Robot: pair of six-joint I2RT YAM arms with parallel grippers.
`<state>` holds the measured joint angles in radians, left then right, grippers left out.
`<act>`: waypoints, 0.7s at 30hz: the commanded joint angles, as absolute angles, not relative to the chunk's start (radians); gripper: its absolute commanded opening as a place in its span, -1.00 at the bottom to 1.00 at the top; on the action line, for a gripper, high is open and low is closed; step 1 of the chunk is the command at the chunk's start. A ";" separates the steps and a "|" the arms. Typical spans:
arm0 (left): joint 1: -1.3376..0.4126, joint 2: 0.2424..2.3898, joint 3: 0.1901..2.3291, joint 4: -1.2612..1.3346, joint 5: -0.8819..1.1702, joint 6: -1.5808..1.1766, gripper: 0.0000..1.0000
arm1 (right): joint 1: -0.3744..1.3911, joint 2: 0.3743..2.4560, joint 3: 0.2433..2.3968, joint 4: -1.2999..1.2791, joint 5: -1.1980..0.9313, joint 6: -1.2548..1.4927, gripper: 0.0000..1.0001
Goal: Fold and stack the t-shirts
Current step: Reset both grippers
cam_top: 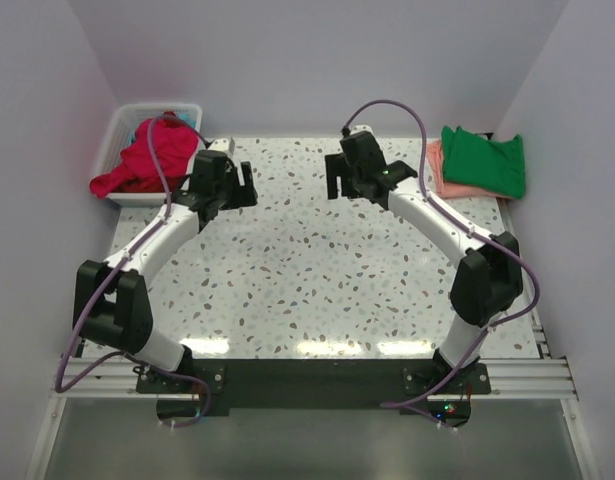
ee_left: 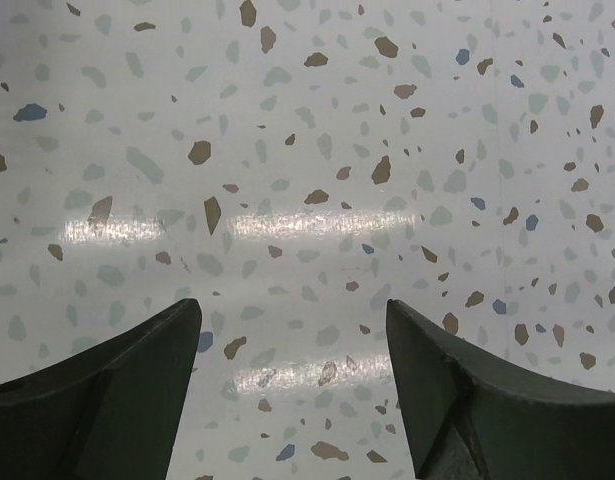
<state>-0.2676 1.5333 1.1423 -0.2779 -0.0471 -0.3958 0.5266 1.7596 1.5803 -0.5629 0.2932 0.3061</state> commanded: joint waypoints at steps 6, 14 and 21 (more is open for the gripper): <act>-0.293 1.451 1.128 -0.273 -0.127 -0.353 0.61 | 0.584 1.709 1.548 -0.509 0.238 0.338 0.68; -0.299 1.431 1.123 -0.284 -0.141 -0.348 0.62 | 0.609 1.701 1.531 -0.489 0.229 0.334 0.54; -0.301 1.420 1.100 -0.272 -0.144 -0.345 0.63 | 0.634 1.721 1.554 -0.499 0.241 0.333 0.48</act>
